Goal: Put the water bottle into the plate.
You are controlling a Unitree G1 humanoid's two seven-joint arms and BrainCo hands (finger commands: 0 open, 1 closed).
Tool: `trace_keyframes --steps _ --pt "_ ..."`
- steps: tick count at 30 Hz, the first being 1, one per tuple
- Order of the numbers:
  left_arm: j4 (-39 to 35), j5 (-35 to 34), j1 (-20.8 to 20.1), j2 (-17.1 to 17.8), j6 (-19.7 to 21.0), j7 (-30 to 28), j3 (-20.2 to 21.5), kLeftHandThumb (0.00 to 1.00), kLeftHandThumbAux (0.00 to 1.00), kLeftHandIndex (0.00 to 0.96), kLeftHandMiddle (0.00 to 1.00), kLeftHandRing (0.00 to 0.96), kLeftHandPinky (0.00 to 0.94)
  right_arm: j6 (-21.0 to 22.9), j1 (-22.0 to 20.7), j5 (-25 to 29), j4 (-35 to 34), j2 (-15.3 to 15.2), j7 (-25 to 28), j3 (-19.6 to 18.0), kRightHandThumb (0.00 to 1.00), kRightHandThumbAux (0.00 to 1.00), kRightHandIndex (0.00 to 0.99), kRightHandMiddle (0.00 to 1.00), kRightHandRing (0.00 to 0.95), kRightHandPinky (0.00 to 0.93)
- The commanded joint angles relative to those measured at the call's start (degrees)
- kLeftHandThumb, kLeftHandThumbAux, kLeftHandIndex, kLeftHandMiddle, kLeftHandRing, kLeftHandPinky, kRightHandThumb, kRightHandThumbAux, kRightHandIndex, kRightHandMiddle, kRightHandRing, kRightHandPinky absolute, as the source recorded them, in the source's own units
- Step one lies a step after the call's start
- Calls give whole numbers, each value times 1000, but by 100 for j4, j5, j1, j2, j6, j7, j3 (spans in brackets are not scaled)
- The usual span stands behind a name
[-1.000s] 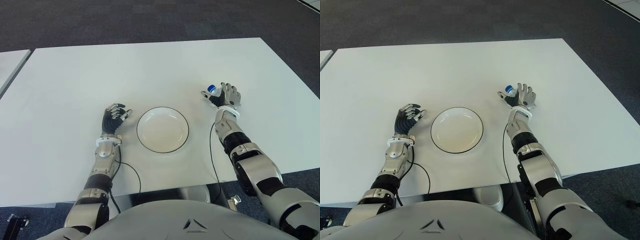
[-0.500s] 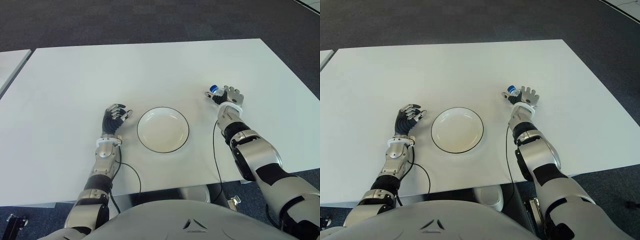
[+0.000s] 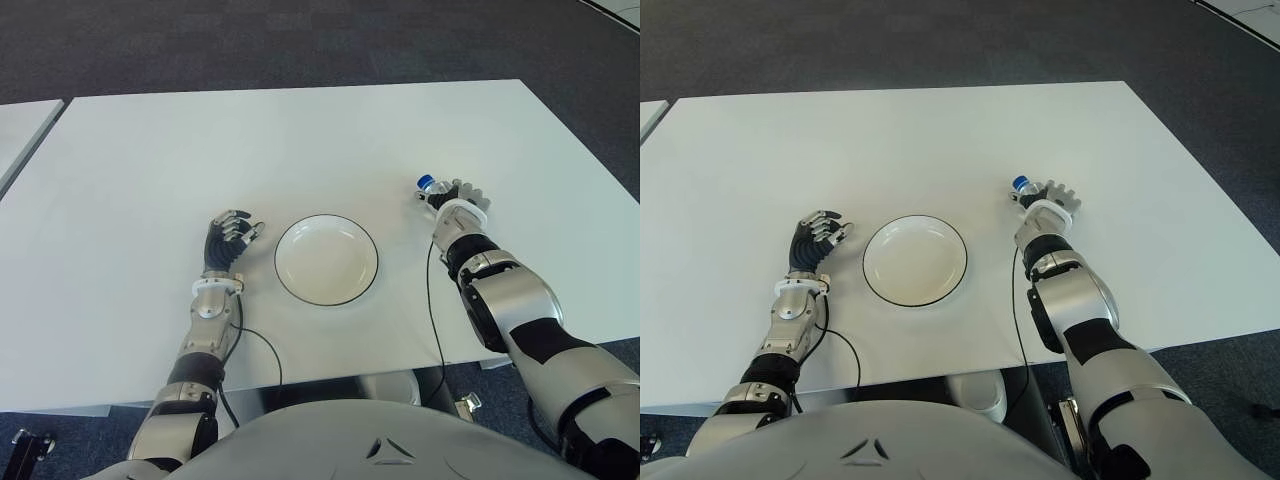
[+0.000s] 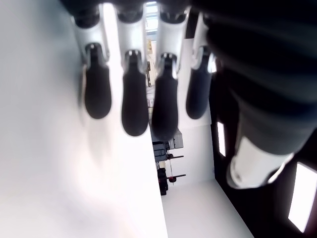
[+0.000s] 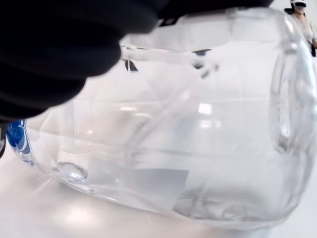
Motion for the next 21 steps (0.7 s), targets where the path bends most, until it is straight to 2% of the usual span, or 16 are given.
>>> trace_keyframes --steps 1,2,4,5,7,8,11,13,21 --pt "311 106 321 -16 338 29 -83 707 717 433 595 592 573 80 797 577 346 263 309 -354 559 325 0 0 0 59" --pt "311 106 320 -12 351 21 -81 707 717 433 594 592 573 -2 850 610 349 216 339 -400 563 342 76 26 11 84" --pt "311 104 317 -6 366 3 -75 707 717 433 592 592 573 -130 918 654 347 167 378 -472 569 358 167 59 28 108" --pt "311 101 316 -3 368 -4 -72 707 717 433 592 591 573 -168 930 661 344 165 386 -495 570 373 254 87 42 112" --pt "315 98 314 2 358 -12 -68 706 717 433 591 591 572 -293 971 661 349 131 404 -525 572 387 331 112 54 115" --pt "317 97 314 5 351 -14 -66 706 717 433 592 591 572 -364 994 658 355 107 414 -533 619 500 366 128 59 105" --pt "328 121 318 15 268 13 -68 707 717 433 595 593 575 -605 1067 665 374 13 434 -565 675 635 411 165 76 105" --pt "331 127 320 18 240 16 -70 707 717 434 598 594 577 -668 1070 661 384 -9 444 -574 689 668 423 183 88 118" --pt "347 88 309 6 199 -10 -50 709 716 434 605 600 578 -955 1114 516 440 -130 542 -496 699 706 437 222 123 162"
